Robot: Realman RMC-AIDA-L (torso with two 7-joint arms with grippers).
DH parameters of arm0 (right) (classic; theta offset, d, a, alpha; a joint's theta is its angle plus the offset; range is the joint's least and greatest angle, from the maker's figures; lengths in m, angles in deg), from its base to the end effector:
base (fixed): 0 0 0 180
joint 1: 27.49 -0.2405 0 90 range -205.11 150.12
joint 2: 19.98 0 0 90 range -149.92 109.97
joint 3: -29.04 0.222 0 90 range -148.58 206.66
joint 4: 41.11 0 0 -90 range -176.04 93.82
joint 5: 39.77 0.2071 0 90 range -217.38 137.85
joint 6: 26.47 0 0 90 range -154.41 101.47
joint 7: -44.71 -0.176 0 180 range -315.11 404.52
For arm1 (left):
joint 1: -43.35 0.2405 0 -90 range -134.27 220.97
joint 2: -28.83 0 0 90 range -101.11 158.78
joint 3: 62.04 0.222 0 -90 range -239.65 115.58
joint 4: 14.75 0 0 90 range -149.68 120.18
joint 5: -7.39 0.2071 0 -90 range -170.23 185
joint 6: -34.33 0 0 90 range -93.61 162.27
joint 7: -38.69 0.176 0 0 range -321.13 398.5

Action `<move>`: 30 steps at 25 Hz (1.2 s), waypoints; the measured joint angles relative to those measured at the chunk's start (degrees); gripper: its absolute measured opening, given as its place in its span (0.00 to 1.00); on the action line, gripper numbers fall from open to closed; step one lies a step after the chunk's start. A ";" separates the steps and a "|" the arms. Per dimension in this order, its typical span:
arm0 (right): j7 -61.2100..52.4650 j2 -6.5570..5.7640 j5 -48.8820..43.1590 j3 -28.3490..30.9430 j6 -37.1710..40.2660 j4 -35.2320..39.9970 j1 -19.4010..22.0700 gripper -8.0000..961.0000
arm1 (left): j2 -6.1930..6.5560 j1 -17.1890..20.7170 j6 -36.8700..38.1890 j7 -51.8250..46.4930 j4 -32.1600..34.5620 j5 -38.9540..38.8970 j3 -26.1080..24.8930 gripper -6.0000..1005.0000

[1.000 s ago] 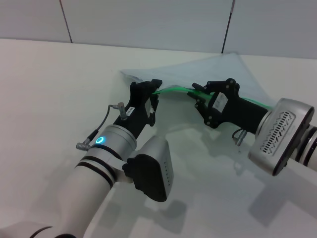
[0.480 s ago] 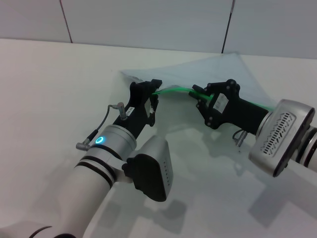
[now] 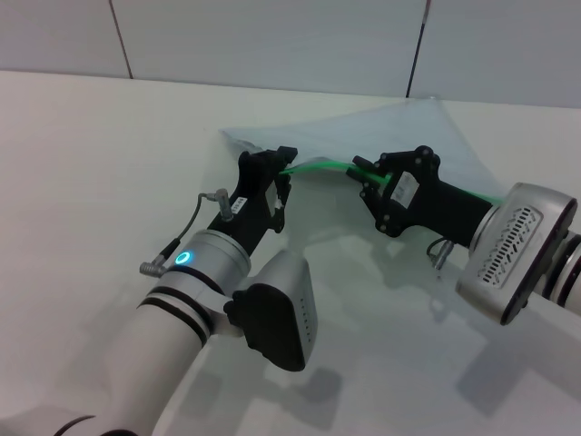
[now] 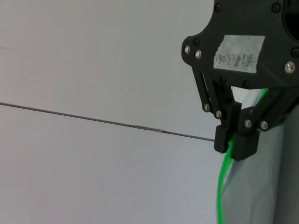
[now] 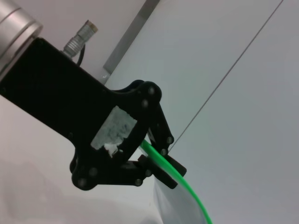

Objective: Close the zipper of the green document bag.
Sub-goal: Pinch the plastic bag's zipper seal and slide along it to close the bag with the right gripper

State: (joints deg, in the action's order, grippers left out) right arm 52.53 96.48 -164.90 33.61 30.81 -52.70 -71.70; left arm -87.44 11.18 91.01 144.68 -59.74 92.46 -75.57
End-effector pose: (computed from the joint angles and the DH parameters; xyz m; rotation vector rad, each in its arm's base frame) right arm 0.1865 0.3658 -0.1027 -2.3129 -0.3283 0.4333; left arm -0.1747 0.3351 -0.1055 -1.7545 0.7258 0.2607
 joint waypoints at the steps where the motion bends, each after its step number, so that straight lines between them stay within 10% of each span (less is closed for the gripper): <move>1: 0.00 0.00 0.04 0.00 -0.04 0.00 0.00 0.10 | 0.00 0.00 0.06 -0.11 0.00 0.12 0.18 0.06; 30: -0.39 -0.06 0.19 0.90 -0.23 2.19 0.99 0.09 | 0.09 0.00 0.02 -0.52 0.09 1.40 0.35 0.06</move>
State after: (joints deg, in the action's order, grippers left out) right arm 52.14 96.42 -164.72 34.52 30.58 -50.51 -70.71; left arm -87.35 11.18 91.03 144.16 -59.65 93.86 -75.22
